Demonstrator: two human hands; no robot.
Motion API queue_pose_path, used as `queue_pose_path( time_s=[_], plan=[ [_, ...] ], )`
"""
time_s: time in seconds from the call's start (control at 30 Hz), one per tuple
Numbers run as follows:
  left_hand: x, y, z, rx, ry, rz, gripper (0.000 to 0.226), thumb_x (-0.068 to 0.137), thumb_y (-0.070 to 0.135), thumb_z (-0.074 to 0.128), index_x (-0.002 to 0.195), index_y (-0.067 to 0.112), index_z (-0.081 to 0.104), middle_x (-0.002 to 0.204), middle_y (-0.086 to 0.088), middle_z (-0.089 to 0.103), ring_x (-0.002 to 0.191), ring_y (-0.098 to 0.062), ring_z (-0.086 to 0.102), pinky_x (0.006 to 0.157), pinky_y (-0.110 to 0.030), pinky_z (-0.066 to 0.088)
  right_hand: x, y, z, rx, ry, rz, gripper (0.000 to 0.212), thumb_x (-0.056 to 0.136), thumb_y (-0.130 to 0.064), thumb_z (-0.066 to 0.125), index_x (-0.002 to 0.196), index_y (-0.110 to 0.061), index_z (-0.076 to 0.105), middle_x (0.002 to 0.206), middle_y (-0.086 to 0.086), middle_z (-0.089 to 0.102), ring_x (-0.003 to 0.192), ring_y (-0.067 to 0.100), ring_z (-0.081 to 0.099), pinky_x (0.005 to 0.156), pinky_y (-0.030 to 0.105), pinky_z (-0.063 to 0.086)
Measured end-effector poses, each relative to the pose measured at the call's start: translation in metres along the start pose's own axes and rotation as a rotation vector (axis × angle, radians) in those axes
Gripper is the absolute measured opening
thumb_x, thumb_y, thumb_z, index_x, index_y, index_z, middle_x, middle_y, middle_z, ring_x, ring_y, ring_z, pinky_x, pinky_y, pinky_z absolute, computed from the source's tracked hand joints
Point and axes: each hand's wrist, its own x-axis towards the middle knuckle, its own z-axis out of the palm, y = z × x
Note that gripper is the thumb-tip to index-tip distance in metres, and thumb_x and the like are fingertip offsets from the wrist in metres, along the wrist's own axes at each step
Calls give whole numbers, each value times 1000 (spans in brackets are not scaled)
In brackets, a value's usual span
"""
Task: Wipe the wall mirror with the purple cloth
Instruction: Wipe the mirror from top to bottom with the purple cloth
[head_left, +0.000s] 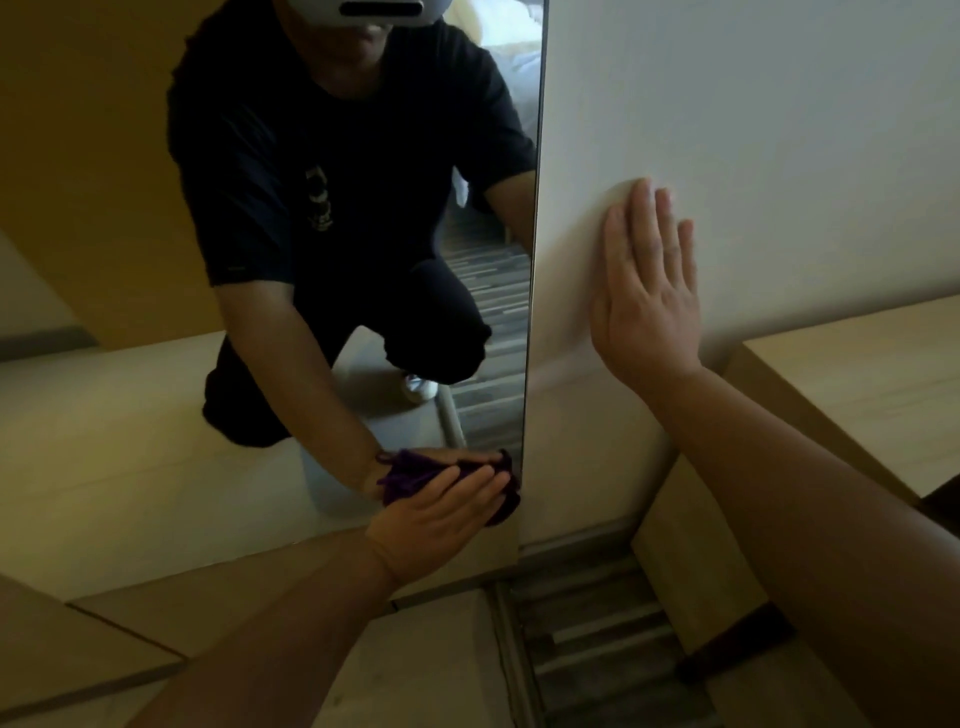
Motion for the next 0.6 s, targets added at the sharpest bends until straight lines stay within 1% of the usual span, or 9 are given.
queue_pose_path(
  time_s=[0.1, 0.17, 0.23, 0.3, 0.37, 0.43, 0.47, 0.53, 0.6],
  plan=[
    [-11, 7, 6, -16, -44, 31, 48, 105, 8, 24, 150, 10, 41, 158, -8, 32, 146, -26, 30, 122, -47, 10, 0, 1, 0, -2, -2, -4, 59, 100, -7, 47, 153, -2, 22, 159, 26, 20, 148, 43, 14, 121, 57, 12],
    [-14, 8, 7, -29, -85, 78, 49, 102, 11, 31, 149, 10, 41, 158, -9, 32, 146, -28, 29, 121, -47, 10, 0, 0, -3, -10, -29, 7, 60, 100, -7, 47, 154, -2, 20, 161, 25, 17, 150, 40, 10, 122, 56, 10],
    [-16, 3, 3, -69, -125, 128, 50, 98, 16, 37, 146, 12, 48, 156, -8, 39, 144, -28, 31, 120, -47, 11, 0, -1, -7, -28, -87, 21, 61, 101, -10, 46, 155, -3, 18, 162, 22, 11, 151, 33, -1, 123, 54, 7],
    [-15, -4, -6, -152, -158, 157, 48, 95, 19, 39, 138, 16, 59, 150, -5, 49, 138, -25, 43, 116, -45, 21, 1, -1, -13, -54, -153, 24, 61, 103, -14, 43, 156, -3, 15, 164, 20, 7, 150, 28, -8, 123, 51, 3],
    [-10, -7, -24, -259, -180, 134, 47, 92, 20, 40, 133, 20, 63, 143, -4, 56, 128, -24, 54, 105, -42, 36, 2, -4, -19, -86, -220, 32, 62, 103, -17, 40, 156, -5, 9, 164, 19, 2, 149, 26, -14, 123, 49, 0],
    [-2, -12, -44, -401, -167, 5, 46, 89, 19, 45, 133, 19, 59, 141, -6, 57, 120, -27, 59, 92, -41, 49, 3, -9, -26, -107, -296, 63, 65, 102, -15, 37, 157, -7, 3, 165, 15, -6, 149, 24, -21, 123, 47, -3],
    [2, -18, -54, -496, -165, -101, 47, 86, 16, 54, 133, 18, 58, 140, -7, 58, 118, -28, 61, 89, -40, 52, 4, -12, -30, -112, -333, 84, 67, 101, -13, 37, 157, -9, 0, 165, 13, -10, 148, 23, -24, 123, 47, -4],
    [12, -37, -79, -671, -195, -319, 58, 78, 10, 75, 134, 17, 59, 139, -5, 58, 119, -27, 61, 94, -40, 51, 5, -21, -41, -118, -405, 129, 70, 100, -13, 35, 157, -12, -5, 164, 9, -17, 148, 22, -25, 123, 46, -3],
    [21, -62, -109, -888, -285, -451, 59, 88, 10, 70, 143, 19, 52, 146, -2, 52, 131, -22, 51, 108, -37, 41, 10, -31, -56, -125, -507, 180, 73, 100, -15, 35, 157, -14, -9, 162, 6, -25, 147, 21, -27, 123, 46, -4]
  ],
)
